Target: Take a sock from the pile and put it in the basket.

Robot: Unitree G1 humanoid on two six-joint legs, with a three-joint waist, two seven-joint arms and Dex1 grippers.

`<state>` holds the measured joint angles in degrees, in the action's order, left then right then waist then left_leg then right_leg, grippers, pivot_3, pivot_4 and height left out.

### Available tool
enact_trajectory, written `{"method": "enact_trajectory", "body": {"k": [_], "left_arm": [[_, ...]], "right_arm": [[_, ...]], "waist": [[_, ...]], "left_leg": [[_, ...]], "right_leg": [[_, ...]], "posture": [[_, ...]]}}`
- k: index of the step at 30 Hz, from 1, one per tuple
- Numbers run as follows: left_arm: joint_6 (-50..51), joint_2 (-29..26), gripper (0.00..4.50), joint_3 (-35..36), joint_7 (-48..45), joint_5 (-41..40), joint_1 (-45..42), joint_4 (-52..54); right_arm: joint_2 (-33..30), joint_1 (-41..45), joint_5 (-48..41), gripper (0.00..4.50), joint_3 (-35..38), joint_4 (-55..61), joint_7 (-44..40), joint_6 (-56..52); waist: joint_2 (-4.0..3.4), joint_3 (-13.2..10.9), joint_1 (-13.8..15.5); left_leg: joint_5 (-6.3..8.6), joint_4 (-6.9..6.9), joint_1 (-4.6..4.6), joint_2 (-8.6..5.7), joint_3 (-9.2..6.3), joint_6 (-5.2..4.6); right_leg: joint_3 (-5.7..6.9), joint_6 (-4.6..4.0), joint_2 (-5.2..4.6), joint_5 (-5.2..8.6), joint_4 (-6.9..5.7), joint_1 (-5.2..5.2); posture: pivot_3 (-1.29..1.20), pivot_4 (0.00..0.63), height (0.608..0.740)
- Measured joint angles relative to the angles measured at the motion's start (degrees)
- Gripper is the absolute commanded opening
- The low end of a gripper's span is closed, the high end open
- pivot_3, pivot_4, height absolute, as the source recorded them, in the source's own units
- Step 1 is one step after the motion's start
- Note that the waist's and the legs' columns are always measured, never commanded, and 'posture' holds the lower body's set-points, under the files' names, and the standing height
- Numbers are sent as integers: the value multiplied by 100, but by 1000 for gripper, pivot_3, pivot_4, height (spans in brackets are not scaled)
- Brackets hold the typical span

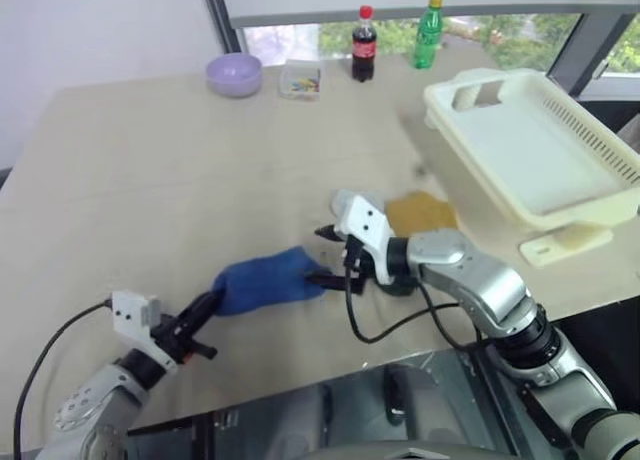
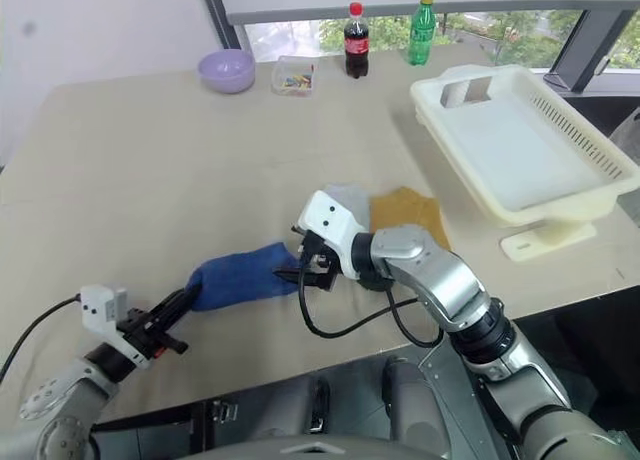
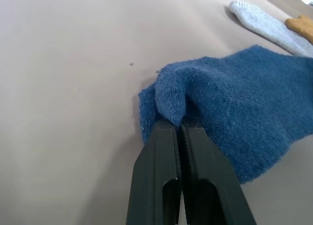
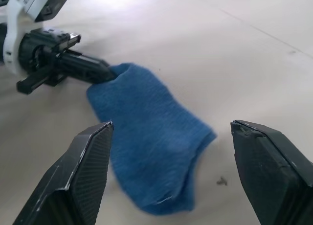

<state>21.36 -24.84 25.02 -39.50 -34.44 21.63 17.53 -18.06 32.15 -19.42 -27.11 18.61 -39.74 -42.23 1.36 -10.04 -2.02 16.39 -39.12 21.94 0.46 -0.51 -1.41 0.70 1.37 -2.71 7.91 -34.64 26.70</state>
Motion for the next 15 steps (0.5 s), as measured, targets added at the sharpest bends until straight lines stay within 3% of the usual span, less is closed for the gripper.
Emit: {"method": "enact_trajectory", "body": {"k": [6,15], "left_arm": [[-4,48,0,-195,217,69,-227,0],[251,-192,0,-721,199,191,-862,-99]], "right_arm": [[80,-95,143,3902,-4,-33,-92,324],[453,179,798,3902,-210,-1040,-269,1474]], "waist": [[-1,0,1],[1,1,23]], "left_leg": [[0,0,-4,1,2,0],[-1,-1,-5,-10,7,0]], "right_leg": [[2,0,3,0,-5,-1],[1,0,3,-1,-9,-4]], "posture": [[0,150,732],[0,150,732]]}}
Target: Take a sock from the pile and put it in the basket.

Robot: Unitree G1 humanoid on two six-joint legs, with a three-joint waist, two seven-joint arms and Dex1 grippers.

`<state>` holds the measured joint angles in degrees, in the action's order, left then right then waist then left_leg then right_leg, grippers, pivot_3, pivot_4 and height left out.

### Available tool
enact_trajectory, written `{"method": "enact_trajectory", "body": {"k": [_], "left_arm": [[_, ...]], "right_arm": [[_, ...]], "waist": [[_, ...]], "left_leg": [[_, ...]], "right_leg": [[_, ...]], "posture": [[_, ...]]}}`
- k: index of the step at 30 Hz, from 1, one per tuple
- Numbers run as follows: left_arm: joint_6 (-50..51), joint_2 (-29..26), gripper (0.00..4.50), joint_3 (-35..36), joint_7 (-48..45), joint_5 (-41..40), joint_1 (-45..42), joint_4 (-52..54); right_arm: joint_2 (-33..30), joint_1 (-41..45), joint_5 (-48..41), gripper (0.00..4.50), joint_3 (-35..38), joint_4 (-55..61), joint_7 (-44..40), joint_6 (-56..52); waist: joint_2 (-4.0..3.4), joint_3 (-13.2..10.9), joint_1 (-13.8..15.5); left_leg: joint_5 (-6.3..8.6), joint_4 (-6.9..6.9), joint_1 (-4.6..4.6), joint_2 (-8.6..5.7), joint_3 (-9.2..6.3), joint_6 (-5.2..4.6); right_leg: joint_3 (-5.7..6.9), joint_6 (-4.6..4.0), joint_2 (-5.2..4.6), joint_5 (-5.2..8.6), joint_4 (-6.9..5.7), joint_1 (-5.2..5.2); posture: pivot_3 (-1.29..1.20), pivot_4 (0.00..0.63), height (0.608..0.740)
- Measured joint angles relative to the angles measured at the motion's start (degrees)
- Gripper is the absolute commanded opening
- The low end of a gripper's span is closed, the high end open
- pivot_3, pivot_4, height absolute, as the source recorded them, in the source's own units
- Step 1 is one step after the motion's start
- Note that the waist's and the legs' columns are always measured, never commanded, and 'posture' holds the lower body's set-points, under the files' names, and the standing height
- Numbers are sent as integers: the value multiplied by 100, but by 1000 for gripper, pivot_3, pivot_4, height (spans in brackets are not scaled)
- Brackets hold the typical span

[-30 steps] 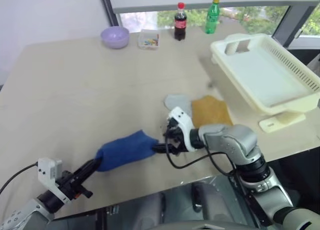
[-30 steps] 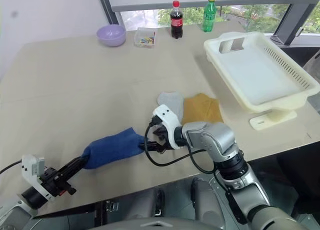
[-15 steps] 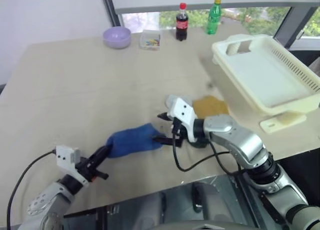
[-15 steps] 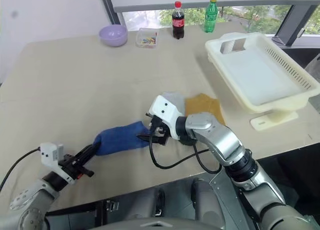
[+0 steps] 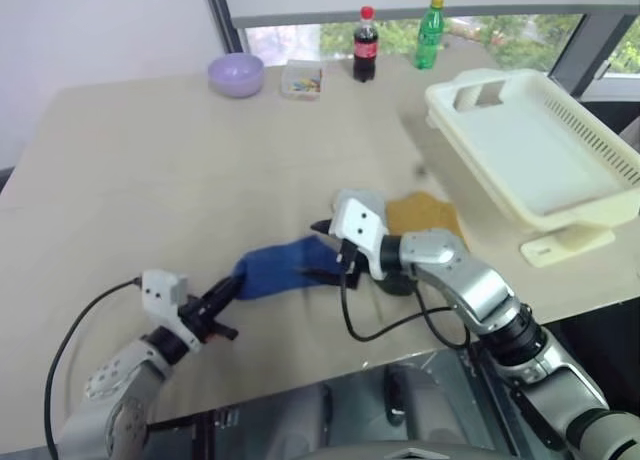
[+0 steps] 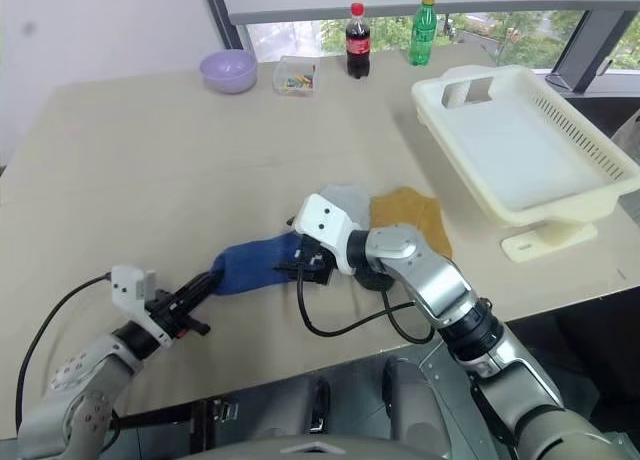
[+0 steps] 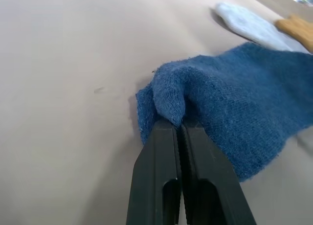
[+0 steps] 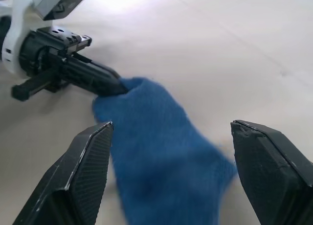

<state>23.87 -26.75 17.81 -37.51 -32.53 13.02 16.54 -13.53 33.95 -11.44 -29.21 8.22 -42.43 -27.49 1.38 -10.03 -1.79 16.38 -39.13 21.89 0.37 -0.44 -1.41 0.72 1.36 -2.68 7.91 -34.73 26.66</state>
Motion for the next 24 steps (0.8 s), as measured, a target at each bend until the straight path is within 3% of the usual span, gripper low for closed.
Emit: {"method": "enact_trajectory", "body": {"k": [5,8,9,13,15,19,24], "left_arm": [[86,-106,0,-95,-33,7,-259,-103],[82,-117,0,-94,-53,27,-312,-206],[81,-120,0,-94,-54,35,-330,-220],[31,-118,1465,-56,-53,84,-586,-496],[31,-132,2335,-15,-99,67,-658,-575],[248,-243,4299,-7,-229,-150,-716,-553],[1012,-414,4463,201,-148,-689,-802,-481]], "right_arm": [[160,113,223,3902,-2,-728,-145,416],[192,122,434,3086,-2,-1259,-207,668],[211,122,462,2629,-4,-1350,-208,697],[288,135,757,693,-90,-1934,-288,1098],[349,152,832,0,-105,-2050,-360,1237],[377,291,1046,0,-139,-2297,-475,1392],[403,344,1239,0,-175,-2355,-490,1410]], "waist": [[0,0,-35],[0,0,-36],[0,0,-36],[1,0,-32],[1,0,-36],[3,2,-55],[3,5,-57]], "left_leg": [[0,1,0,0,0,0],[0,1,0,0,1,0],[0,1,0,0,2,0],[-1,0,-3,0,4,0],[-1,0,-6,0,3,0],[-1,0,-15,1,0,0],[-1,0,-30,4,-4,0]], "right_leg": [[-2,-1,1,-1,0,1],[-2,-1,1,-1,0,1],[-2,-1,1,-1,-1,1],[0,-1,3,-1,-7,1],[-3,-1,4,-1,-8,0],[-11,-1,4,-1,-13,-3],[-11,-1,10,-1,-19,-13]], "posture": [[0,150,732],[0,150,732],[0,150,732],[0,150,732],[0,150,732],[0,150,732],[0,150,732]]}}
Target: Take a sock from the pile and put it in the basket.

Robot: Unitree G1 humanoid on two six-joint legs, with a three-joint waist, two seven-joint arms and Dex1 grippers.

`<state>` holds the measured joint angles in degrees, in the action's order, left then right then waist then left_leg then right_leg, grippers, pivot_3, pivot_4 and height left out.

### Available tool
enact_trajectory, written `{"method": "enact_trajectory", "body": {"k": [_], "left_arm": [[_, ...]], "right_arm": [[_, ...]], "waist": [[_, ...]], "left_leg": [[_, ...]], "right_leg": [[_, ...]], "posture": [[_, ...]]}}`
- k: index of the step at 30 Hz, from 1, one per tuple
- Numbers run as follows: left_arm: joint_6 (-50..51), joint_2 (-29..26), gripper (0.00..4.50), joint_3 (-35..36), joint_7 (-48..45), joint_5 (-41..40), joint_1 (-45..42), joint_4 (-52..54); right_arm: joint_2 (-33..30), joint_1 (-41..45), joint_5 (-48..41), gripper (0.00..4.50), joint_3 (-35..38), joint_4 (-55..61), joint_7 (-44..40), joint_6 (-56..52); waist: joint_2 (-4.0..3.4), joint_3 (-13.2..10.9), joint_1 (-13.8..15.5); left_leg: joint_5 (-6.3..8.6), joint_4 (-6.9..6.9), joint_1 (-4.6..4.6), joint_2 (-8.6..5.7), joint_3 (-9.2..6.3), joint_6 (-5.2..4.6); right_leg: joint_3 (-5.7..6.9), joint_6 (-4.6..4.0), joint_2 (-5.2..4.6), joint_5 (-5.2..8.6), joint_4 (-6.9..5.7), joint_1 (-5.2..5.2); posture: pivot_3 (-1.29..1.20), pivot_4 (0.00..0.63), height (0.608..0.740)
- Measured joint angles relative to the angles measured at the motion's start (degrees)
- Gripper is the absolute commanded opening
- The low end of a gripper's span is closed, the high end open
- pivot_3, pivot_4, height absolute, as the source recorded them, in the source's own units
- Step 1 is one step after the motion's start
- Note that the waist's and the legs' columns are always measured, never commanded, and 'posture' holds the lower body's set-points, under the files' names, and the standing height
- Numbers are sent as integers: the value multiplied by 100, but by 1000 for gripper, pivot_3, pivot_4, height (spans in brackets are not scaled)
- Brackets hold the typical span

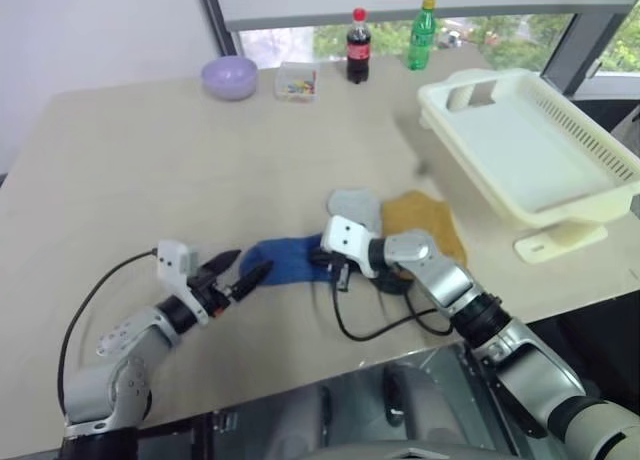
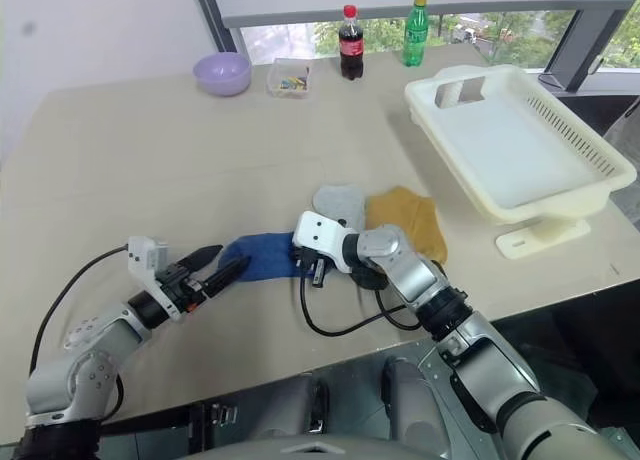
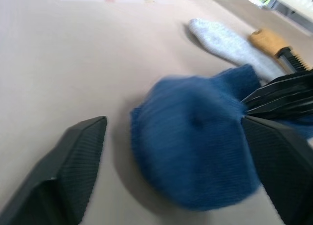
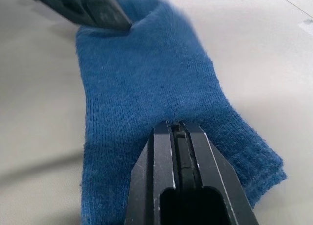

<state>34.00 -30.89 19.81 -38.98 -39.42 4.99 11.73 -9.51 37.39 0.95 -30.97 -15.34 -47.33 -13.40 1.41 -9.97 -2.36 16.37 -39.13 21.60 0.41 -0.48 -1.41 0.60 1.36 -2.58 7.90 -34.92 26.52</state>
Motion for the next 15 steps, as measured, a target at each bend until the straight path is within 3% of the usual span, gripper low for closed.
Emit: {"method": "enact_trajectory", "body": {"k": [9,15], "left_arm": [[1414,-718,4463,-101,49,-308,-583,-332],[2455,-1008,4463,-354,-844,-1054,-717,-350]], "right_arm": [[106,0,204,0,18,-111,18,-5],[130,0,280,0,34,-128,15,9]], "waist": [[-15,7,-11],[-55,31,-11]], "left_leg": [[1,11,-97,6,-2,0],[1,25,-95,-2,9,0]], "right_leg": [[-2,0,2,3,8,-89],[-13,1,-5,4,18,-87]], "posture": [[0,150,732],[0,150,732]]}}
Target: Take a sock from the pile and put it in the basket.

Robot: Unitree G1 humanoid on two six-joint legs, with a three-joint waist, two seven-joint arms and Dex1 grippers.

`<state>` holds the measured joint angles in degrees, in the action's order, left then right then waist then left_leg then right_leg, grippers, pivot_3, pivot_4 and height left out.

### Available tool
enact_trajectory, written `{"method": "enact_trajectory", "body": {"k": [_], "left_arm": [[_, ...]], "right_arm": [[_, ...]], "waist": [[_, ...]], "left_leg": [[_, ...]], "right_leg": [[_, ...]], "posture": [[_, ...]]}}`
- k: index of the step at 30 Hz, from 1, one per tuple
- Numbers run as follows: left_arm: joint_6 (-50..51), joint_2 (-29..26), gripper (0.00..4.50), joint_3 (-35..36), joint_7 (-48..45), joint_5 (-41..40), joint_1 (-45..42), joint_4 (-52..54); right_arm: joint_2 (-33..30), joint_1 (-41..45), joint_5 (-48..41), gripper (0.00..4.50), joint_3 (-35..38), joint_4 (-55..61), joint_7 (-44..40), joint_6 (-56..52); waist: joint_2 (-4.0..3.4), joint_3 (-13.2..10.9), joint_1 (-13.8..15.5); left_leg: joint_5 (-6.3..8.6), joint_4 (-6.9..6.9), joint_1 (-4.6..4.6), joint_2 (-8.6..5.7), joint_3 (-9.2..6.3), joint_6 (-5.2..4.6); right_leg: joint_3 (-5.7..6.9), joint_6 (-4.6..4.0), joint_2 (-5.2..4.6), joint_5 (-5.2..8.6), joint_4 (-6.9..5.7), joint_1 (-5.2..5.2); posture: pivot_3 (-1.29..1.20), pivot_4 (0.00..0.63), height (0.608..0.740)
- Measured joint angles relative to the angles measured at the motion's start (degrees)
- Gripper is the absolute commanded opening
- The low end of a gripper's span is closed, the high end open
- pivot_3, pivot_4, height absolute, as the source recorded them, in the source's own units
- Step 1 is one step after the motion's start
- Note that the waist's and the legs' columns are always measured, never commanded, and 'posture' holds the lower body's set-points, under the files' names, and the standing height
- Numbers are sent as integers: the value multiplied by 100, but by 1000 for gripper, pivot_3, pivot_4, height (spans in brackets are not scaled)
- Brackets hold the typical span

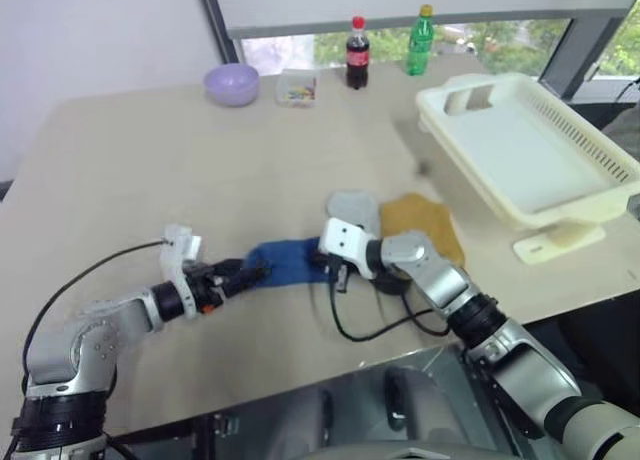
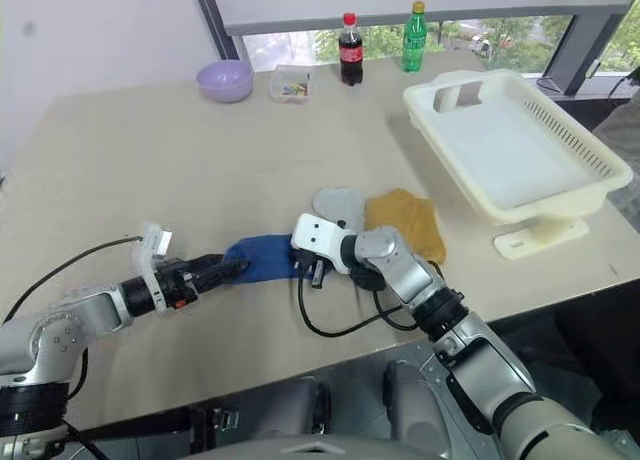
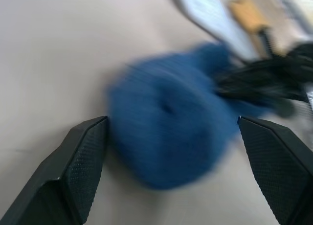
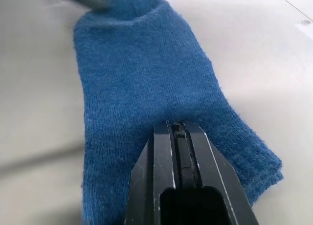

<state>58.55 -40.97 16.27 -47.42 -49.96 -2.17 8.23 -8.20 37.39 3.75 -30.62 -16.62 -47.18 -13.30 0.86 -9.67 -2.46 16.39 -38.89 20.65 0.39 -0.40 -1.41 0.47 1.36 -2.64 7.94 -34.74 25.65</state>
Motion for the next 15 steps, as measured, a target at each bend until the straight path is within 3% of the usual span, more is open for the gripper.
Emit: {"method": "enact_trajectory", "body": {"k": [2,7,15], "left_arm": [[154,21,4463,-58,-116,-138,-45,-28],[705,818,4463,-65,29,-742,-503,-464],[695,1065,4463,654,345,-1208,-954,-946]], "right_arm": [[-1,0,20,0,7,-4,1,13],[26,4,71,0,22,-16,30,23],[15,2,80,0,21,21,20,25]], "waist": [[3,2,7],[35,3,8],[55,-13,6]], "left_leg": [[0,0,2,0,-2,0],[-1,0,4,-3,-10,0],[-1,0,8,-2,-15,0]], "right_leg": [[0,1,-1,0,3,0],[4,1,3,0,2,-1],[6,0,6,0,3,1]], "posture": [[0,150,732],[0,150,732],[0,150,732]]}}
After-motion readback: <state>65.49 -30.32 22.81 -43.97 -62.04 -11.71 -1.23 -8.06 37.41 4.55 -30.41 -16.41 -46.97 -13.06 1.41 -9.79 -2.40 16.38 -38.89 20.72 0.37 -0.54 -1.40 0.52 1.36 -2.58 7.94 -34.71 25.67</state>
